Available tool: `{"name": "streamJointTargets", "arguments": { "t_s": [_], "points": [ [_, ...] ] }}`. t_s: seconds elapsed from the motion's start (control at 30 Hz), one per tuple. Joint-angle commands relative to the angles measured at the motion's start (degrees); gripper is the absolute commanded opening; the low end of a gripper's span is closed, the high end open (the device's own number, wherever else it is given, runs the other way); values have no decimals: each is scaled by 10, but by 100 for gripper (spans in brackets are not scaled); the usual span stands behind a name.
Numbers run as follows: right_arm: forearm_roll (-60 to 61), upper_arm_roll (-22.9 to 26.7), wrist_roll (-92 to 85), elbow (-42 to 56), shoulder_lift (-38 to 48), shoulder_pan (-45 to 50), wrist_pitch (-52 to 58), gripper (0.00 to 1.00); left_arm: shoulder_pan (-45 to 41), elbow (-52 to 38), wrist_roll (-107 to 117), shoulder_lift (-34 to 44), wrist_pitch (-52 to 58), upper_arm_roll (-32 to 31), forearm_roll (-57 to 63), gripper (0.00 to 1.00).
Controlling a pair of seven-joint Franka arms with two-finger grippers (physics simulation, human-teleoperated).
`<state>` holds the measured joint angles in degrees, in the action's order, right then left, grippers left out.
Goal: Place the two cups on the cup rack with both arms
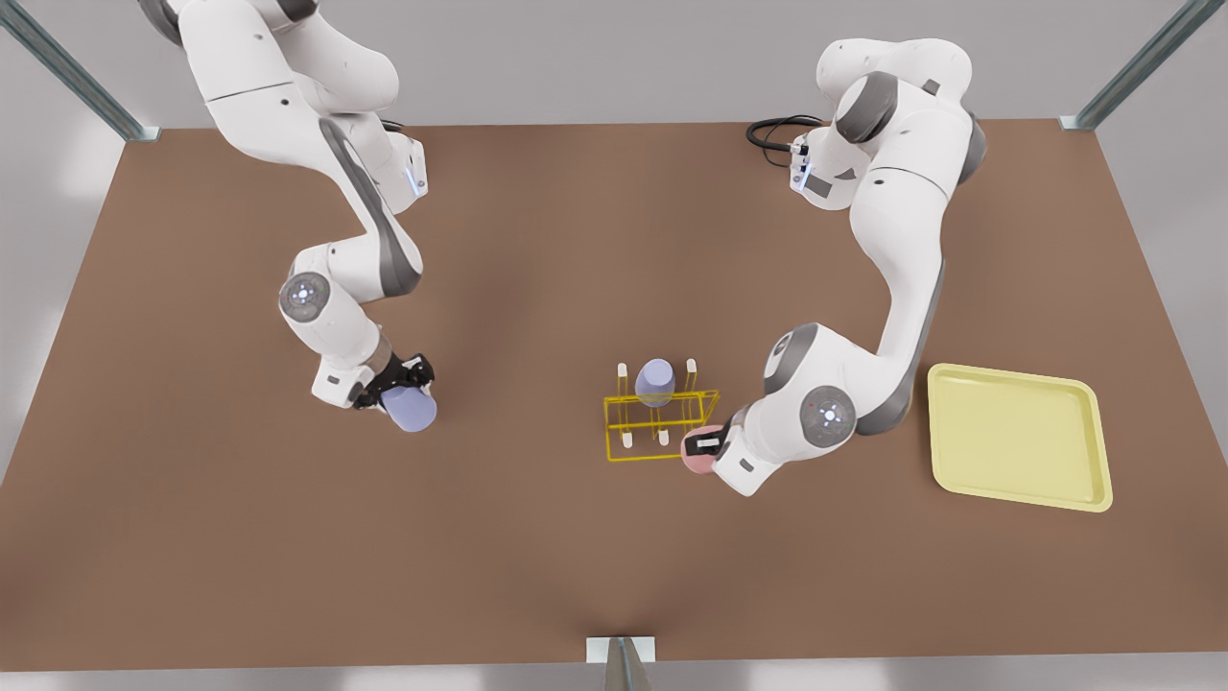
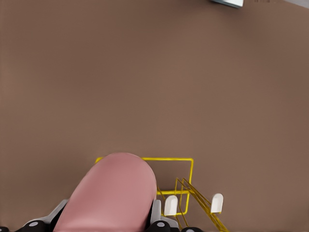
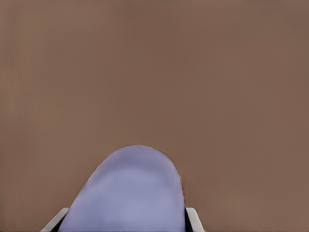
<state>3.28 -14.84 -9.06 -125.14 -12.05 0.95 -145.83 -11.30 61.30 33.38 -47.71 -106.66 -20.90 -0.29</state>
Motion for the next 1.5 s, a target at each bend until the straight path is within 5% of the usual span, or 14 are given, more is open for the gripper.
{"name": "streamJointTargets", "arguments": {
  "t_s": [0.0, 0.57, 0.73, 0.9, 1.0, 1.03, 1.07, 1.1, 1.2, 1.23, 1.27, 1.47],
  "points": [
    [35, -6, -3, 16, -5, 12, 8, 86, -5, 0, 52, -1, 1, -1, -12, 100],
    [221, -68, 6, 394, -233, 93, 63, 86, -5, 10, 74, 9, 12, -1, -8, 100],
    [257, -99, 7, 491, -315, 104, 70, 86, 64, -4, 32, 80, 190, 1, 71, 100],
    [257, -99, 6, 486, -323, 118, 71, 86, 88, -7, -57, 87, 226, -3, 76, 100],
    [256, -99, 5, 483, -329, 125, 72, 86, 105, 2, -85, 154, 328, -3, 143, 100],
    [255, -99, 5, 483, -333, 125, 71, 86, 131, 44, -86, 183, 333, -19, 142, 100],
    [255, -99, 5, 484, -336, 125, 71, 86, 243, 195, -88, 268, 231, -117, 142, 100],
    [255, -99, 5, 487, -343, 128, 71, 86, 290, 189, -89, 271, 231, -169, 144, 100],
    [255, -99, 5, 494, -354, 135, 71, 89, 291, 168, -89, 270, 240, -169, 176, 100],
    [255, -99, 5, 503, -359, 141, 71, 100, 277, 159, -117, 277, 250, -150, 169, 100],
    [255, -99, 5, 510, -363, 145, 71, 100, 126, 225, -250, 372, 255, 60, 78, 100],
    [256, -98, 6, 522, -367, 147, 74, 100, 115, 222, -235, 370, 278, 77, 60, 100]
  ]
}}
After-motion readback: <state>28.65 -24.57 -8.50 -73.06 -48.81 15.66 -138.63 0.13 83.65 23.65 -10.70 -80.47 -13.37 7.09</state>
